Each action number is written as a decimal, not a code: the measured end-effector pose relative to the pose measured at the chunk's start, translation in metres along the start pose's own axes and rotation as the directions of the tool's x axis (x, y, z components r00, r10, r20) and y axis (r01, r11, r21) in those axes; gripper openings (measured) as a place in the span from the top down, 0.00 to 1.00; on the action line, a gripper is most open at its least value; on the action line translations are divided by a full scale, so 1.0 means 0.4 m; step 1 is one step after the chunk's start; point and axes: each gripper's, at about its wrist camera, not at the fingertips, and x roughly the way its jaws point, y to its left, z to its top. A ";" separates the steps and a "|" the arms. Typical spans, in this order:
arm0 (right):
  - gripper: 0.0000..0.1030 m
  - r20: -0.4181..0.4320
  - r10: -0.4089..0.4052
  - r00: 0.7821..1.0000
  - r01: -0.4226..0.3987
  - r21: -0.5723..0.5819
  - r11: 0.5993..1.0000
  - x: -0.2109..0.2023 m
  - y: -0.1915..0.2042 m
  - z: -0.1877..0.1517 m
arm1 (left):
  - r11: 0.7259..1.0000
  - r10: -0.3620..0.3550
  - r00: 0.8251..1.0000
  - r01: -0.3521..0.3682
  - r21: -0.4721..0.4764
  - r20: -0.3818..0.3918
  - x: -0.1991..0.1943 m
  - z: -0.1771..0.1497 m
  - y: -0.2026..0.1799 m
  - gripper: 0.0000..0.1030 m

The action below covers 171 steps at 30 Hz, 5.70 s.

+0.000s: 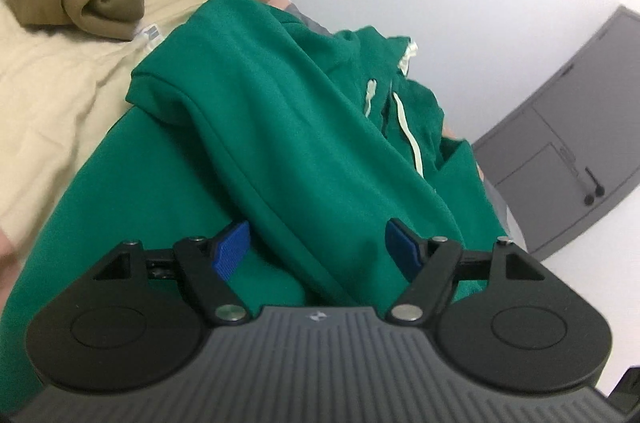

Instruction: Fold large clothes

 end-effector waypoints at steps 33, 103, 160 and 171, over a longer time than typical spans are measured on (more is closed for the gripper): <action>0.42 -0.004 0.001 1.000 -0.001 -0.029 1.000 0.080 0.034 -0.003 | 0.962 0.134 0.988 -0.149 0.228 0.081 -0.045 0.015 -0.062 0.42; 0.93 0.159 0.089 0.983 -0.037 -0.304 0.952 0.256 0.112 0.357 | 0.919 -0.065 0.998 0.062 0.388 -0.004 0.148 0.277 -0.276 0.89; 0.72 0.188 0.066 0.980 -0.011 -0.279 0.960 -0.011 0.278 0.159 | 0.948 -0.177 0.982 0.152 0.280 0.063 -0.238 0.041 -0.147 0.45; 0.41 0.088 0.144 0.986 -0.117 -0.263 0.958 -0.181 0.261 0.034 | 0.942 -0.174 0.983 0.152 0.300 0.049 -0.319 -0.045 -0.180 0.45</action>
